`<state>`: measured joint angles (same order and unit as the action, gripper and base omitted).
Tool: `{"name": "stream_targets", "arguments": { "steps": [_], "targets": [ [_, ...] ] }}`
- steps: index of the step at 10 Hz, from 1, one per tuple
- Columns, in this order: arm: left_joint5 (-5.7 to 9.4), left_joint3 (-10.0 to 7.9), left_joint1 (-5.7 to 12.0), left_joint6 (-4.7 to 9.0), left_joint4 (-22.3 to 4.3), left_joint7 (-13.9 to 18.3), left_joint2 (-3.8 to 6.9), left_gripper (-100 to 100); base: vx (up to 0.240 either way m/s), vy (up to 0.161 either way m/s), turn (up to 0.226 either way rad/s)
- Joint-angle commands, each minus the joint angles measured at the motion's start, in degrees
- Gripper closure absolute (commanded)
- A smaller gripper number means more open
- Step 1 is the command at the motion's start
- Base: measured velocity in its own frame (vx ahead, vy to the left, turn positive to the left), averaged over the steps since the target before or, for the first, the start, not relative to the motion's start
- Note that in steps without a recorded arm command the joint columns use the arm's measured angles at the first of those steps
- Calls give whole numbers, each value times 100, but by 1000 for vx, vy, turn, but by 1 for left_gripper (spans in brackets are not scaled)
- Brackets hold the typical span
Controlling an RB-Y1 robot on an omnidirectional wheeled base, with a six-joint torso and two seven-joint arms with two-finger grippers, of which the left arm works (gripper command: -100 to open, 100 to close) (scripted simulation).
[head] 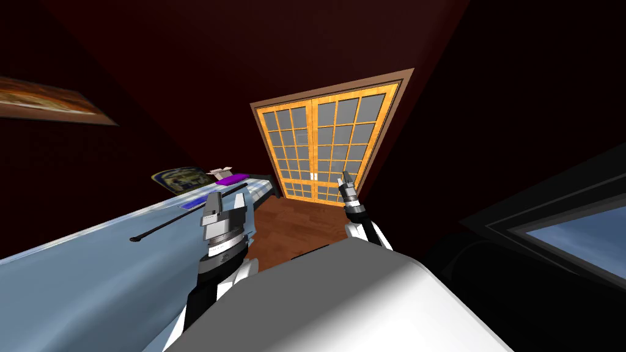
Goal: Pull the door open
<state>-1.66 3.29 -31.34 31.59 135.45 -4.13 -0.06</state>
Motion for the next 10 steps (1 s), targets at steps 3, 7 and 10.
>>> {"name": "stream_targets", "arguments": {
  "steps": [3, 7, 10],
  "targets": [
    [-73, -84, 105, 81, -404, -305, 95, -100, 87, -31, -77],
    [-162, -186, 235, 181, -899, -678, 190, -100, 97, -35, -64],
    [-233, -267, 337, 260, -1289, -972, 251, -100, 89, -22, -72]
  ]
}}
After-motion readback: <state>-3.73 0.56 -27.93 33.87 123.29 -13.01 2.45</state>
